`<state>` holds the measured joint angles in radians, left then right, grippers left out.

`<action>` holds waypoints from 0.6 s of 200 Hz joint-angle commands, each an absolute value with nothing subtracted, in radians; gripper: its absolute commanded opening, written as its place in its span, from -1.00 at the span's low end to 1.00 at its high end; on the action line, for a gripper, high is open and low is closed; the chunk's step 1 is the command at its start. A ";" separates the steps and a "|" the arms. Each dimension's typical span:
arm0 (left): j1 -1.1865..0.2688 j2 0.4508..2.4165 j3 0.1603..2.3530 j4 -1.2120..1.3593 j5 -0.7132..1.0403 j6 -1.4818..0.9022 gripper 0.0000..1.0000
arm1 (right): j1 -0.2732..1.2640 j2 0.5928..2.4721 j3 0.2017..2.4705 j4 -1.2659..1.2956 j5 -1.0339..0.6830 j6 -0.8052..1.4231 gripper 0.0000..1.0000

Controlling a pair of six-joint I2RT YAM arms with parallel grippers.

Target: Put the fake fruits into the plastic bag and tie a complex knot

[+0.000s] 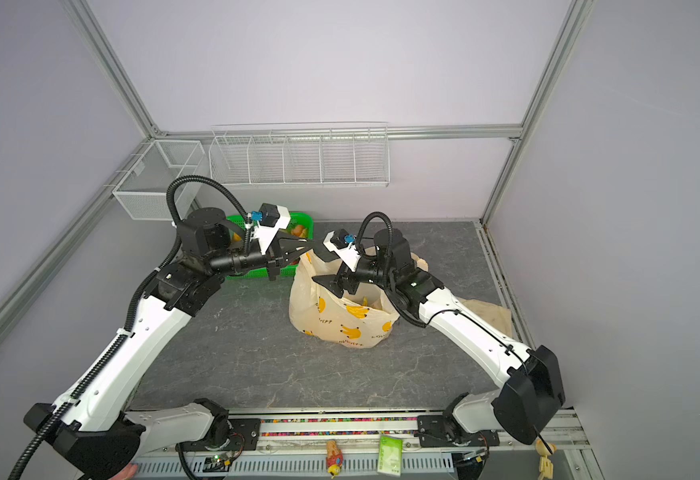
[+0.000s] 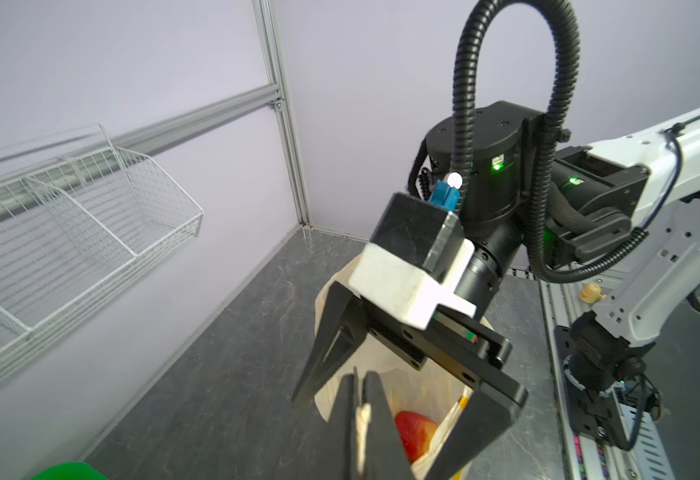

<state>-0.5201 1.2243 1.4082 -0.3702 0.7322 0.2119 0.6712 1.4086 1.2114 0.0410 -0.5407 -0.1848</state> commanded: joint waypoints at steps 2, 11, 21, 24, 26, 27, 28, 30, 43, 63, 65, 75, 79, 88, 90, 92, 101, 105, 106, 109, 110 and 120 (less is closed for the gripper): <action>-0.525 1.202 1.388 -0.302 0.768 0.092 -1.00 | 0.689 1.445 1.222 0.166 -0.647 -0.197 0.77; -0.525 1.203 1.385 -0.283 0.747 0.053 -1.00 | 0.694 1.452 1.204 0.223 -0.665 -0.157 0.81; -0.524 1.202 1.377 -0.250 0.729 -0.006 -1.00 | 0.701 1.457 1.166 0.291 -0.652 -0.116 0.98; -0.525 1.201 1.374 -0.237 0.725 -0.027 -1.00 | 0.703 1.459 1.153 0.309 -0.645 -0.103 0.95; -0.524 1.202 1.372 -0.229 0.724 -0.041 -1.00 | 0.704 1.460 1.143 0.328 -0.642 -0.094 0.89; -0.523 1.203 1.371 -0.223 0.723 -0.047 -1.00 | 0.704 1.461 1.138 0.337 -0.640 -0.091 0.88; -0.524 1.204 1.370 -0.218 0.723 -0.057 -1.00 | 0.704 1.461 1.134 0.347 -0.638 -0.087 0.84; -0.523 1.204 1.368 -0.209 0.721 -0.073 -1.00 | 0.704 1.461 1.124 0.362 -0.636 -0.078 0.77; -0.524 1.204 1.345 -0.151 0.714 -0.178 -1.00 | 0.706 1.469 1.062 0.462 -0.599 -0.031 0.24; -0.524 1.202 1.316 -0.096 0.700 -0.296 -1.00 | 0.706 1.475 0.989 0.544 -0.563 0.000 -0.27; -0.524 1.202 1.313 -0.093 0.698 -0.306 -1.00 | 0.706 1.474 0.985 0.546 -0.561 0.000 -0.30; -0.522 1.197 1.297 -0.080 0.684 -0.339 -1.00 | 0.706 1.478 0.964 0.547 -0.551 -0.004 -0.45; -0.524 1.194 1.293 -0.078 0.680 -0.347 -1.00 | 0.706 1.479 0.958 0.543 -0.550 -0.011 -0.52; -0.524 1.188 1.279 -0.072 0.681 -0.357 -1.00 | 0.706 1.482 0.952 0.522 -0.542 -0.026 -0.65; -0.524 1.186 1.276 -0.071 0.681 -0.360 -1.00 | 0.706 1.482 0.952 0.515 -0.540 -0.029 -0.67; -0.523 1.185 1.273 -0.068 0.680 -0.360 -1.00 | 0.707 1.482 0.950 0.510 -0.538 -0.033 -0.69; -0.525 1.179 1.262 -0.074 0.673 -0.357 -1.00 | 0.706 1.480 0.952 0.484 -0.526 -0.046 -0.72; -0.525 1.178 1.258 -0.076 0.671 -0.355 -1.00 | 0.706 1.476 0.953 0.472 -0.520 -0.051 -0.71; -0.525 1.177 1.257 -0.077 0.670 -0.354 -1.00 | 0.706 1.475 0.954 0.471 -0.518 -0.052 -0.71; -0.524 1.175 1.256 -0.080 0.669 -0.352 -1.00 | 0.706 1.471 0.956 0.462 -0.514 -0.053 -0.71; -0.524 1.175 1.254 -0.081 0.669 -0.351 -1.00 | 0.706 1.470 0.958 0.460 -0.511 -0.054 -0.70; -0.525 1.173 1.248 -0.090 0.666 -0.345 -1.00 | 0.707 1.455 0.972 0.434 -0.483 -0.046 -0.64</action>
<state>-0.5213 1.2102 1.2625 -0.1272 0.6838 -0.2974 0.7029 1.4776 0.9649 0.4507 -0.5369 -0.0326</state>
